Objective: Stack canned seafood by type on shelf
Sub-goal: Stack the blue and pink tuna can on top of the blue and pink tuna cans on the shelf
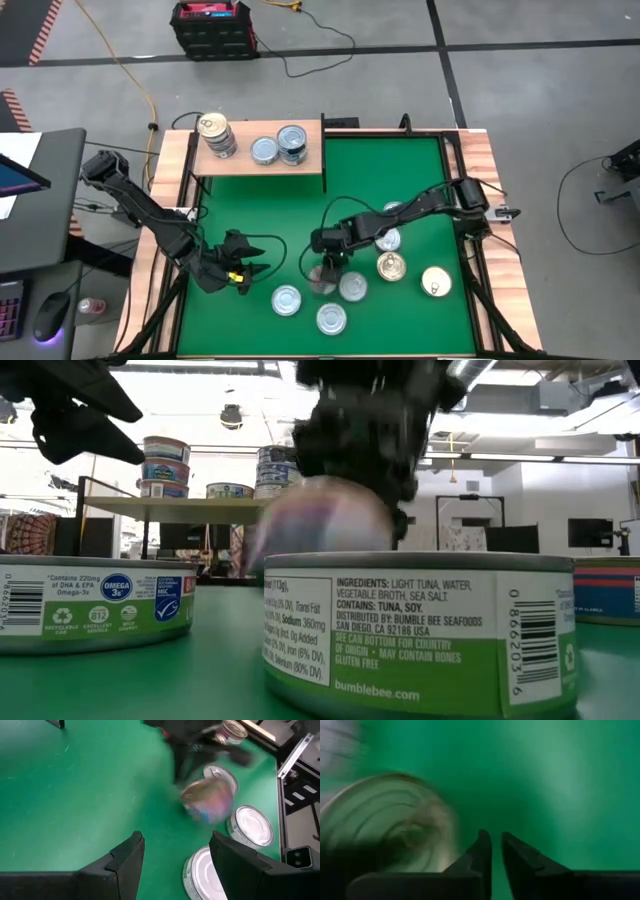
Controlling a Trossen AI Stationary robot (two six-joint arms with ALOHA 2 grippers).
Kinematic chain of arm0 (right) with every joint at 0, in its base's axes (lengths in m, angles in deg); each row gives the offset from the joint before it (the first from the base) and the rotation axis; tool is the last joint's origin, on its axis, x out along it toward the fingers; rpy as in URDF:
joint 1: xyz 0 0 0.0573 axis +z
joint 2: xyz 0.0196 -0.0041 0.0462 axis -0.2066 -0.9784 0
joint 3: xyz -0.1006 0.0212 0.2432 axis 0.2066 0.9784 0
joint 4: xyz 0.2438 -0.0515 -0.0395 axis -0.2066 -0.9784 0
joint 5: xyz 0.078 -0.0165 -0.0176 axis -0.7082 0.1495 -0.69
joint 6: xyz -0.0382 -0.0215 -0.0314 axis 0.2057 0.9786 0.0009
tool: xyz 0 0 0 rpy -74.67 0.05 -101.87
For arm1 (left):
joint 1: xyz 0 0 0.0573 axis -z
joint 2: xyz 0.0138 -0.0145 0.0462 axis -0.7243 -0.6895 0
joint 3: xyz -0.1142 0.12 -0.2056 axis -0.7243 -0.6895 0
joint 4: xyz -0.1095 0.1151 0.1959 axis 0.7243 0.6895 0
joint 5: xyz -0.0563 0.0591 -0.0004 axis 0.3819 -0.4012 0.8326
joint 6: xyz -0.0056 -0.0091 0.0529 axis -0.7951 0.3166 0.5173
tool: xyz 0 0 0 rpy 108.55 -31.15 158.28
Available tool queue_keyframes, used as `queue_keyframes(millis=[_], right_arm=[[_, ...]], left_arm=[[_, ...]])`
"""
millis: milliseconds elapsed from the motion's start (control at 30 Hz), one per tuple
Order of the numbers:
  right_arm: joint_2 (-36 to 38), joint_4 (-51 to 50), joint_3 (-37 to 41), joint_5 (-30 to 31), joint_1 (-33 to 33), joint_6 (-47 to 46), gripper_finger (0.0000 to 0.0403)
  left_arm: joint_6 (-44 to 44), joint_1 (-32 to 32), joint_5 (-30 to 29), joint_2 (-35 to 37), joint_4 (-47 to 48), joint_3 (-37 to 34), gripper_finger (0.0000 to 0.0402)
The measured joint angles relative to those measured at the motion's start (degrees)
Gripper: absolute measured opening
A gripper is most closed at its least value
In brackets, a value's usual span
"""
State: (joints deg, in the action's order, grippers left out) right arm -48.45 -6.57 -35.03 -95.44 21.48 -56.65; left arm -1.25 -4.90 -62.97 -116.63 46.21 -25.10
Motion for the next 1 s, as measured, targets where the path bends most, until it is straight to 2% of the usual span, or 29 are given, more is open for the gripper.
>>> queue_keyframes(millis=[200,333,500,600,733,900,1000], right_arm=[[0.3,-1.8,0.0,-0.6,-3.8,4.4,0.0060],[0.9,-8.9,-0.5,-0.6,-5.8,8.0,0.0059],[8.4,-11.9,-1.2,-0.2,-7.2,13.4,0.0059],[11.5,-11.6,-1.0,-2.3,-6.0,16.3,0.0066],[13.8,-10.9,-1.2,-6.0,-3.3,17.3,0.0115],[13.0,-11.0,-1.0,-5.8,1.1,11.5,0.0222],[13.1,-10.6,-1.1,1.1,4.6,10.4,0.0271]], left_arm=[[0.0,0.0,1.1,0.0,0.0,0.0,0.0214],[-1.6,0.0,1.4,0.0,-0.2,0.0,0.0214],[-2.5,0.0,1.1,0.0,-1.2,0.0,0.0214],[-1.3,-0.1,-2.2,-0.1,-1.9,0.0,0.0214],[1.7,-2.1,-3.4,-0.1,-1.8,0.0,0.0228],[5.7,-6.2,-1.1,-0.6,-2.8,0.0,0.0265],[10.3,-8.8,2.9,-1.4,-5.3,0.0,0.0288]])
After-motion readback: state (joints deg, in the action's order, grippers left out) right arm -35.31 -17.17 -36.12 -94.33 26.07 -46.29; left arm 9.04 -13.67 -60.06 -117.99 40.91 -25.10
